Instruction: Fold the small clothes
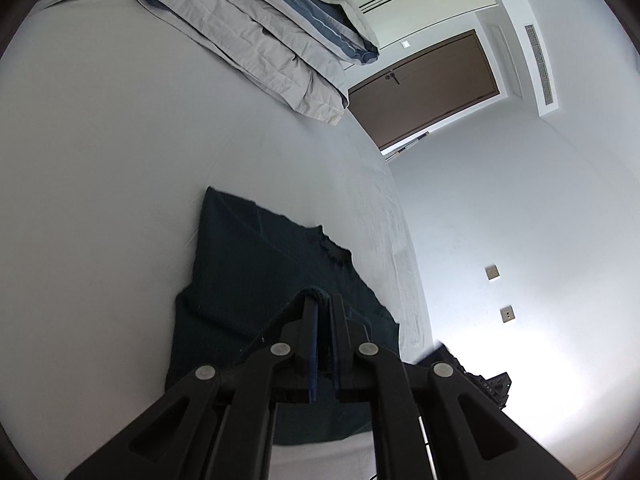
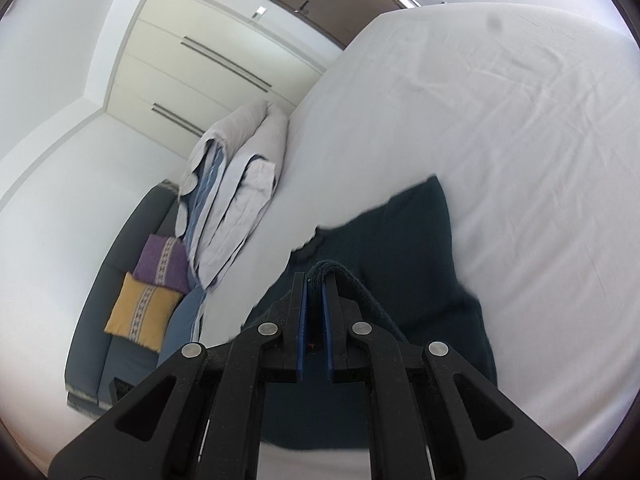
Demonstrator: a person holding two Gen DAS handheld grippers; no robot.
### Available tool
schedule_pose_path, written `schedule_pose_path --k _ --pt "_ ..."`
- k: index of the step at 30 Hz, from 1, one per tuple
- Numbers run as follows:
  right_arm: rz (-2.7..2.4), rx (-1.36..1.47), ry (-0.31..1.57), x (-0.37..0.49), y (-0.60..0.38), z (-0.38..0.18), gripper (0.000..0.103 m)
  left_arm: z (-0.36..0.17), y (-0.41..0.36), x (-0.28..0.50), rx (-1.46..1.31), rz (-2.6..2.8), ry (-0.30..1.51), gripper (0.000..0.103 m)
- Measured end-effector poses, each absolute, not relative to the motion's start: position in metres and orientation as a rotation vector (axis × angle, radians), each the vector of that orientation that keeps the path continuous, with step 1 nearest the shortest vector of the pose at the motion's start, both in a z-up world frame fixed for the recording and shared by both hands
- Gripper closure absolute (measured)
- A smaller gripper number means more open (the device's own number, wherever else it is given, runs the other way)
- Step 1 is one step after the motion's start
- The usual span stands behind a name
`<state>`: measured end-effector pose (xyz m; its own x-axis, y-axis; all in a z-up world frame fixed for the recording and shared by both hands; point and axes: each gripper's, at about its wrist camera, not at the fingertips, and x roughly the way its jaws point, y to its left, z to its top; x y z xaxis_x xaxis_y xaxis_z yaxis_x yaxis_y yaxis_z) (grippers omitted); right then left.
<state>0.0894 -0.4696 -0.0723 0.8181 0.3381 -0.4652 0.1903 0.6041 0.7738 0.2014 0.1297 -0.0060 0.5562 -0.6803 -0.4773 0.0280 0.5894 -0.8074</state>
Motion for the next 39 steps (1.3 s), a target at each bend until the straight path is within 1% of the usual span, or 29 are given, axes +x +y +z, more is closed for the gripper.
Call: schedule_pose_path --k 6,13,22,23,24,25,27,28,29,30,31,32,33,36,39 --pt "0.03 0.939 0.658 0.168 -0.483 -0.097 0.097 -0.015 0.114 0.261 -0.815 -0.448 0.922 0.097" --pt "-0.021 0.952 0.675 0.235 -0.496 -0.127 0.097 -0.038 0.104 0.32 -0.797 -0.379 0.961 0.097" --pt "-0.109 0.9 0.753 0.305 -0.511 -0.173 0.097 -0.087 0.094 0.375 -0.768 -0.275 1.052 0.096" --pt "-0.131 0.901 0.768 0.311 -0.512 -0.182 0.097 -0.091 0.093 0.378 -0.755 -0.262 1.061 0.096" --pt "-0.143 0.902 0.78 0.316 -0.513 -0.188 0.094 -0.098 0.091 0.381 -0.743 -0.247 1.074 0.096" --pt "-0.154 0.907 0.794 0.321 -0.514 -0.196 0.094 -0.104 0.091 0.383 -0.737 -0.233 1.088 0.095" --pt "-0.156 0.935 0.808 0.328 -0.518 -0.208 0.093 -0.111 0.092 0.384 -0.736 -0.219 1.109 0.089" --pt "-0.152 0.945 0.801 0.328 -0.519 -0.211 0.091 -0.112 0.093 0.384 -0.741 -0.218 1.111 0.081" --pt "-0.152 0.957 0.784 0.328 -0.522 -0.21 0.084 -0.111 0.095 0.382 -0.748 -0.216 1.107 0.066" --pt "-0.152 0.958 0.765 0.323 -0.522 -0.209 0.074 -0.107 0.1 0.378 -0.75 -0.193 1.093 0.055" --pt "-0.177 0.948 0.735 0.319 -0.522 -0.204 0.065 -0.104 0.103 0.375 -0.751 -0.175 1.077 0.041" --pt "-0.2 0.944 0.71 0.314 -0.524 -0.2 0.046 -0.1 0.108 0.37 -0.755 -0.162 1.057 0.035" --pt "-0.214 0.942 0.679 0.307 -0.525 -0.195 0.037 -0.094 0.113 0.365 -0.756 -0.149 1.038 0.035" --pt "-0.233 0.925 0.64 0.295 -0.523 -0.179 0.037 -0.074 0.116 0.348 -0.7 -0.125 0.985 0.035" --pt "-0.188 0.847 0.662 0.298 -0.502 -0.163 0.038 -0.054 0.101 0.332 -0.595 -0.157 0.936 0.036"
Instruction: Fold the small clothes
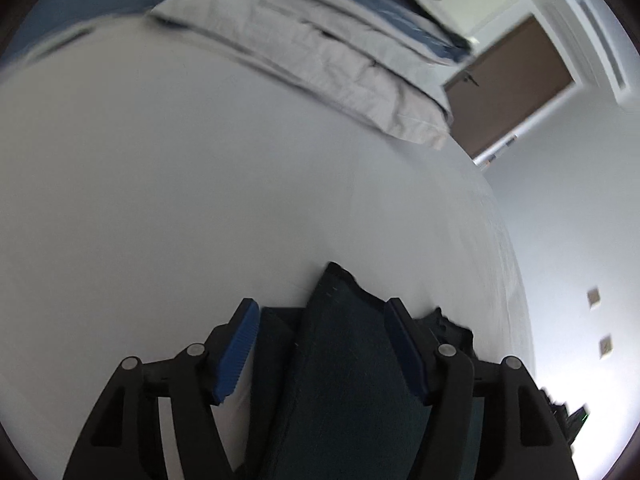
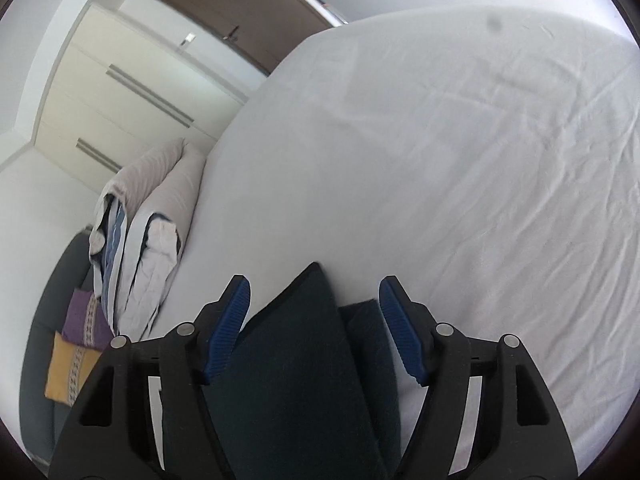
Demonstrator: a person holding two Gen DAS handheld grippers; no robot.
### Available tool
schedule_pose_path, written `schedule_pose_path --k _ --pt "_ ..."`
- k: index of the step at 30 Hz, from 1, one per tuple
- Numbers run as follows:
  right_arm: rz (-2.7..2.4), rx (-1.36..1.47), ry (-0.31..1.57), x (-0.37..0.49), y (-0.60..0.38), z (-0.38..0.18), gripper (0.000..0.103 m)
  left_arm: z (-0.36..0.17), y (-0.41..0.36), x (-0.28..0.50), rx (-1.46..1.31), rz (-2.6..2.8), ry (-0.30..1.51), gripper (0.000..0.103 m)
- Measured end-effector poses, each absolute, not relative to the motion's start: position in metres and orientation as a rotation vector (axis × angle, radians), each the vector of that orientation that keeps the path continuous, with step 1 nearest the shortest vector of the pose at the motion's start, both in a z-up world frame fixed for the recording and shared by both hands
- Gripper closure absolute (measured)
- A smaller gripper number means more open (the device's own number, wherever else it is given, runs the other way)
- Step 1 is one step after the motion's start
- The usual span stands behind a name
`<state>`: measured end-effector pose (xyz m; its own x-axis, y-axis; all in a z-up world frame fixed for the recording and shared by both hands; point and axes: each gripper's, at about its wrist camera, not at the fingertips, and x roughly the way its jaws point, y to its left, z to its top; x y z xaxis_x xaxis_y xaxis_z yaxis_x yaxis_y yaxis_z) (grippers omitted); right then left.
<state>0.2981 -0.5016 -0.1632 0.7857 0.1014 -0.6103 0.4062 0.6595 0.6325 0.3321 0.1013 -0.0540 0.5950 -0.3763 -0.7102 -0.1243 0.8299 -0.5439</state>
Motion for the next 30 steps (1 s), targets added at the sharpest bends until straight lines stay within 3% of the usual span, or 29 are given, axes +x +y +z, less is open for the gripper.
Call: schedule_pose_path --k 7,10,11,12,15,23,30 --pt "0.074 0.603 0.815 0.32 -0.392 -0.166 0.046 -0.07 0.039 0.309 -0.423 -0.246 0.947 0.04" --pt "0.103 0.537 0.927 0.326 -0.368 -0.186 0.046 -0.097 0.032 0.302 -0.364 -0.205 0.989 0.049" --pt "0.081 0.532 0.945 0.327 -0.369 -0.198 0.049 -0.102 0.035 0.296 -0.361 -0.199 0.987 0.058" --pt "0.084 0.544 0.929 0.325 -0.372 -0.203 0.058 -0.106 0.039 0.293 -0.36 -0.194 0.975 0.062" --pt "0.07 0.691 0.878 0.313 -0.4 -0.216 0.08 -0.107 0.049 0.284 -0.348 -0.205 0.959 0.065" --pt "0.071 0.768 0.789 0.254 -0.388 -0.189 0.074 -0.085 0.043 0.232 -0.271 -0.198 0.893 0.062" --pt "0.413 0.653 1.01 0.254 -0.266 -0.215 0.073 -0.1 0.012 0.187 -0.148 -0.236 0.943 0.06"
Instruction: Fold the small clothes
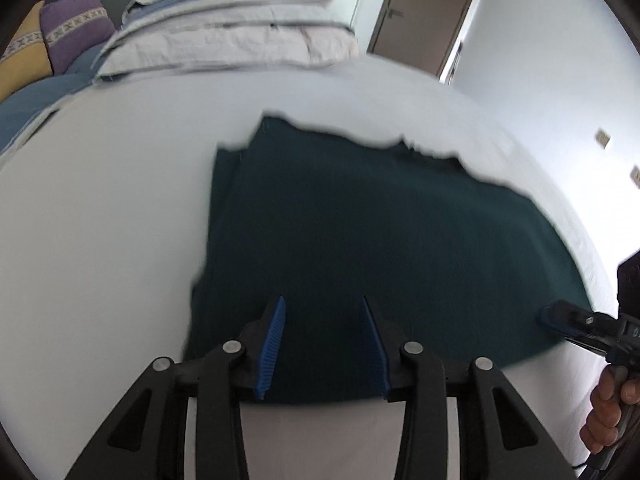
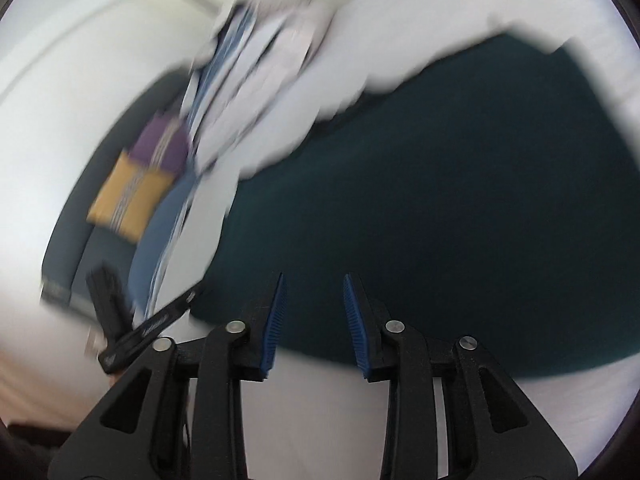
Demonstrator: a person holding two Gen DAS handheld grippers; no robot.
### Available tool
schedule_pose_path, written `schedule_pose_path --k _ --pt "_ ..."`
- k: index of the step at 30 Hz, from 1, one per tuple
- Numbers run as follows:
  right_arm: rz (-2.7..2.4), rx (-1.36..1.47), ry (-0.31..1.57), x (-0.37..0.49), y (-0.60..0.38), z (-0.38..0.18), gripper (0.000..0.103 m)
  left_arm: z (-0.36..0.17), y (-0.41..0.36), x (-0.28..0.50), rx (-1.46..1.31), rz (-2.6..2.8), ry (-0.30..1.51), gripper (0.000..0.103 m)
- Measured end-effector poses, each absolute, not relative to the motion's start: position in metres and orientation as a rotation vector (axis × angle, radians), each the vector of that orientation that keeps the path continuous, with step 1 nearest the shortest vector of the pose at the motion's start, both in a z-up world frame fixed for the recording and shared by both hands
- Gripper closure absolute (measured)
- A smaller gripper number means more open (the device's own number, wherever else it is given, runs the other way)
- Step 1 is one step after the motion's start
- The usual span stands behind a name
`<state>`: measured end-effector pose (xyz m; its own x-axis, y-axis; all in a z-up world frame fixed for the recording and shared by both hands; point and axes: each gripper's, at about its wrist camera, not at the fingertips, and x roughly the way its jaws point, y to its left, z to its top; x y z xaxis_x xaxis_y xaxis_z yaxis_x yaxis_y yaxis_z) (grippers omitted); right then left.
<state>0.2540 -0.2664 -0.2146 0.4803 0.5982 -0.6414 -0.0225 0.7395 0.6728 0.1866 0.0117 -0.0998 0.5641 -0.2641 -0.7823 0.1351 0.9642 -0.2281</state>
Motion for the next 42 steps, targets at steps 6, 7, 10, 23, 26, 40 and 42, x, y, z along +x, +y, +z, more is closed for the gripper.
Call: schedule_pose_path --k 6,7,10,23,26,40,42 --pt "0.258 0.793 0.947 0.231 -0.303 -0.234 0.077 -0.11 0.031 0.178 -0.168 -0.229 0.957 0.062" --pt "0.208 0.821 0.921 0.22 -0.319 -0.234 0.077 -0.11 0.033 0.176 -0.164 -0.229 0.956 0.062" --pt "0.042 0.961 0.829 0.182 -0.365 -0.234 0.079 -0.106 0.039 0.168 -0.182 -0.221 0.955 0.063" --pt "0.32 1.018 0.929 0.211 -0.25 -0.234 0.073 -0.105 -0.06 0.178 -0.258 -0.424 0.997 0.061" --pt "0.311 1.087 0.914 0.209 -0.262 -0.256 0.078 -0.116 -0.036 0.183 -0.324 -0.432 1.012 0.07" --pt "-0.146 1.092 0.658 0.124 -0.416 -0.218 0.062 -0.106 0.094 0.166 -0.49 -0.309 0.931 0.06" --pt "-0.15 1.065 0.656 0.121 -0.417 -0.21 0.06 -0.092 0.088 0.161 -0.446 -0.297 0.902 0.052"
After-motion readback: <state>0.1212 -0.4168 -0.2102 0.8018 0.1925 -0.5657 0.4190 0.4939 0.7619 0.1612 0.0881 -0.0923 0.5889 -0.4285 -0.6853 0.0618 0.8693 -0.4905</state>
